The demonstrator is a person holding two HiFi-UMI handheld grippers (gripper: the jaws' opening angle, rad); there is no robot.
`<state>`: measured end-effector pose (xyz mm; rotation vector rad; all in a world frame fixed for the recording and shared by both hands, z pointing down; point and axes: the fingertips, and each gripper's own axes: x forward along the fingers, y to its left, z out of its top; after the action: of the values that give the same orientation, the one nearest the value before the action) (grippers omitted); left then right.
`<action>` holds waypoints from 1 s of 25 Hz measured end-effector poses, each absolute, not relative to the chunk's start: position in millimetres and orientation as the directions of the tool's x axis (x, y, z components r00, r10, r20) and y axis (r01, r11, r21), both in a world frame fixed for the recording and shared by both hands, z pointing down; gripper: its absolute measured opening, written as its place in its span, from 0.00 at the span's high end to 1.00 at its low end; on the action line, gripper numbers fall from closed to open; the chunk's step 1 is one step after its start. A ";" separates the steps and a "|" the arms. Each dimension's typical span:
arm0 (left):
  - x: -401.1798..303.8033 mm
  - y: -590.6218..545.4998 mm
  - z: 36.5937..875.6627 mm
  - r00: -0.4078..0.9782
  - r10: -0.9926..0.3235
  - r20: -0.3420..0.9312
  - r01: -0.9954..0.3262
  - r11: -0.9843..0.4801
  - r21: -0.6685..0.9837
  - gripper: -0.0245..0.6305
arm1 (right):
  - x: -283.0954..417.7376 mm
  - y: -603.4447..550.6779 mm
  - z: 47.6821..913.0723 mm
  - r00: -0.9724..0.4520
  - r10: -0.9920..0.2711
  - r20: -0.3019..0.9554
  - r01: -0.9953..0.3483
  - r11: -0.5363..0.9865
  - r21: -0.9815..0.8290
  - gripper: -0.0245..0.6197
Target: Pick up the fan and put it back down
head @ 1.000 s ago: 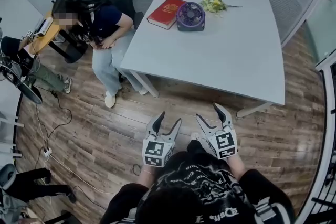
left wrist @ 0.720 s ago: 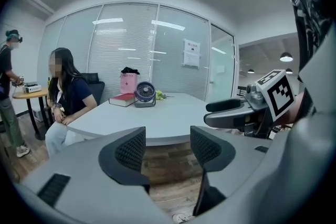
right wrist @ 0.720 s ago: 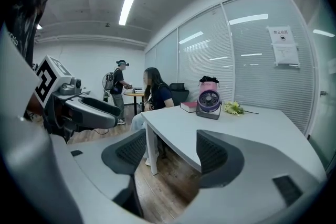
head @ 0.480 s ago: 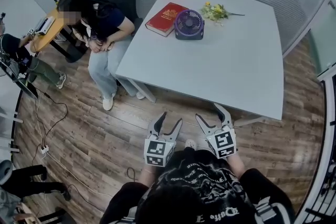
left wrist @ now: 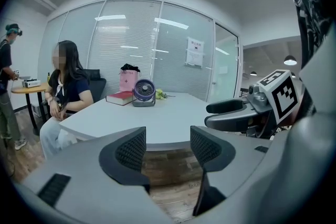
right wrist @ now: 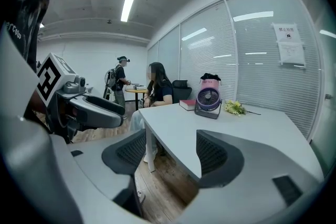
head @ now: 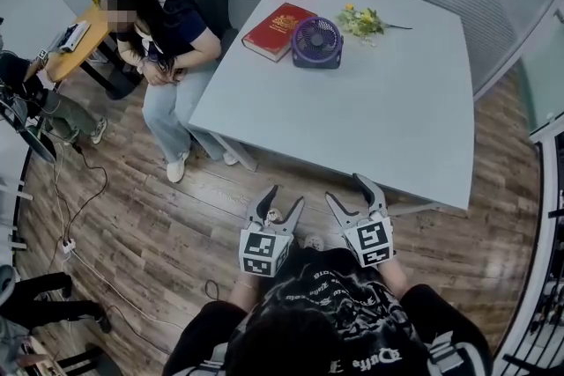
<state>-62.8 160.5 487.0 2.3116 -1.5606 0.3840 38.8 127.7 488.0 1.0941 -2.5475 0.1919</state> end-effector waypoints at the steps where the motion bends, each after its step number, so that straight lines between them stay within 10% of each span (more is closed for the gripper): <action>1: -63.5 158.1 488.0 0.368 -0.842 0.395 -0.929 -0.351 0.117 0.54 | 37.9 125.3 487.9 -0.634 -0.676 0.376 -0.724 0.689 0.018 0.50; 25: -128.8 -61.4 490.7 0.523 -0.759 0.388 -0.842 -0.531 0.097 0.54 | -17.2 -53.9 493.9 -0.439 -0.795 0.420 -0.866 0.498 0.038 0.50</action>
<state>-128.8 -61.4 490.7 2.4930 -1.3436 0.4366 -17.2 -53.9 493.9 1.3801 -2.3628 0.2562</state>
